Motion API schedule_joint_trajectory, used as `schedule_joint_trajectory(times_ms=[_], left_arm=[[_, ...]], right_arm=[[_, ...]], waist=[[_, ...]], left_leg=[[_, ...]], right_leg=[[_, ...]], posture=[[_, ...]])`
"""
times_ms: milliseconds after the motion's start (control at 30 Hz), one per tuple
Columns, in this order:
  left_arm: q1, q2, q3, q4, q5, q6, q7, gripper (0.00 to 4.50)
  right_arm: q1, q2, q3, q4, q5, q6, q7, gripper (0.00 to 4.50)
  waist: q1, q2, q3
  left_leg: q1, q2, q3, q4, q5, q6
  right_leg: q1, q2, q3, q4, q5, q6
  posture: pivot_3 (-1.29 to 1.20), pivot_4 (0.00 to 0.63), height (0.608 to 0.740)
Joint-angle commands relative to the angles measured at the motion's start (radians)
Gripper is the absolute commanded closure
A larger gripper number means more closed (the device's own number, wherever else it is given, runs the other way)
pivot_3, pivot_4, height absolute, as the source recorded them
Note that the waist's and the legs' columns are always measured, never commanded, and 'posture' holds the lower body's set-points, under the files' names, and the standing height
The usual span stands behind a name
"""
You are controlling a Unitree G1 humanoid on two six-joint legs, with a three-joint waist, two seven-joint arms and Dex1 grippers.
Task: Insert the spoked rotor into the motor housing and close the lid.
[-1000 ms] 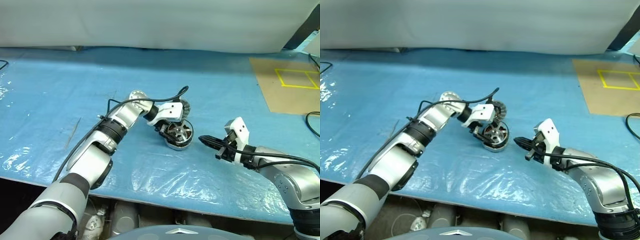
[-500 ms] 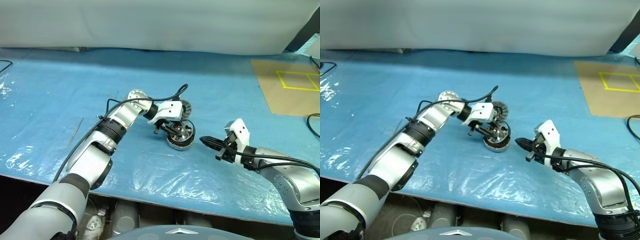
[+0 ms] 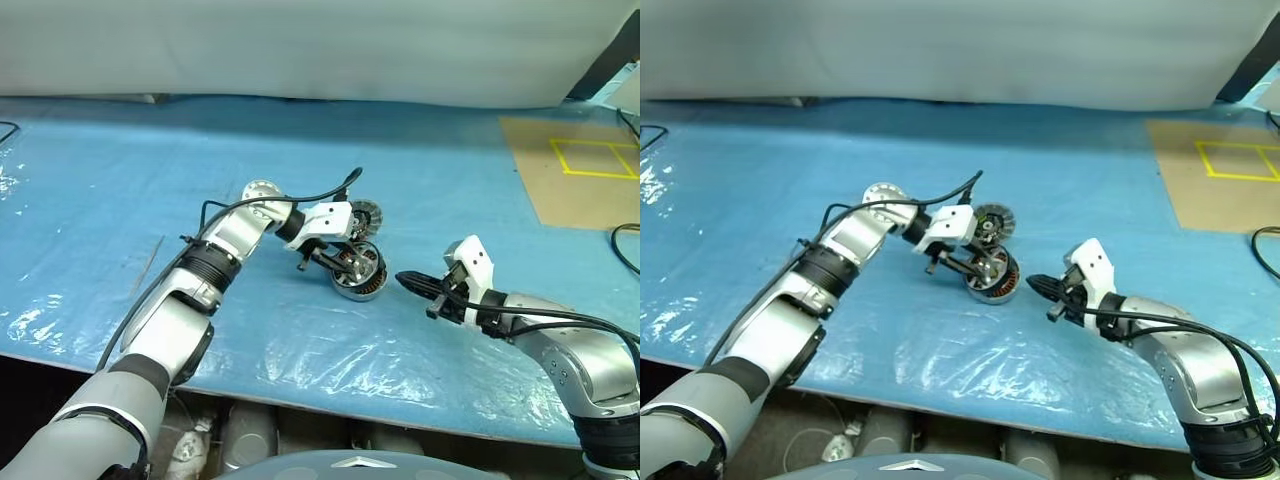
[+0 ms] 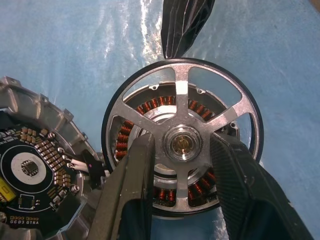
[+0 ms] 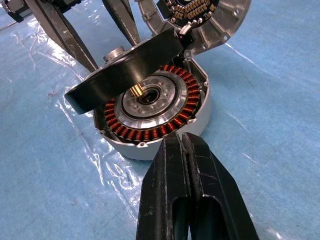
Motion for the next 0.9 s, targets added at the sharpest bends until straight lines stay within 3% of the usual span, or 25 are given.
schedule_joint_trajectory(times_ms=[33,433,633,900], left_arm=[[0.001,0.002,0.015,-0.035,-0.018,0.016,-0.008,3.15],[0.006,0.005,-0.012,-0.004,0.03,-0.022,0.012,3.15],[-0.014,-0.007,0.006,0.007,0.029,-0.019,0.037,1.22],[0.004,0.005,0.058,-0.049,-0.033,-0.018,0.034,1.22]], right_arm=[[-0.016,0.0,-0.007,-0.009,-0.003,-0.017,0.006,4.5],[-0.022,-0.009,-0.01,-0.014,-0.005,-0.005,0.004,4.5],[-0.032,-0.006,-0.005,-0.009,-0.005,-0.004,0.003,4.5],[-0.042,0.003,0.003,-0.01,-0.001,-0.001,0.003,4.5]], waist=[[0.0,0.0,0.0],[0.0,0.0,0.0],[-0.001,0.0,0.0],[-0.001,0.0,0.0]], left_leg=[[0.0,0.0,0.0,0.0,0.0,0.0],[-0.001,0.0,0.0,0.0,0.0,0.0],[-0.001,0.0,0.0,0.0,0.0,0.0],[-0.003,0.0,0.0,0.0,0.0,0.0]], right_leg=[[0.0,0.0,0.0,0.0,0.0,0.0],[-0.001,0.0,0.0,-0.001,0.0,0.0],[-0.001,0.0,0.0,-0.001,0.0,0.0],[-0.002,0.0,-0.001,-0.001,0.001,0.001]], posture=[[0.0,0.15,0.74],[0.0,0.15,0.74],[0.0,0.15,0.74],[0.0,0.15,0.74]])
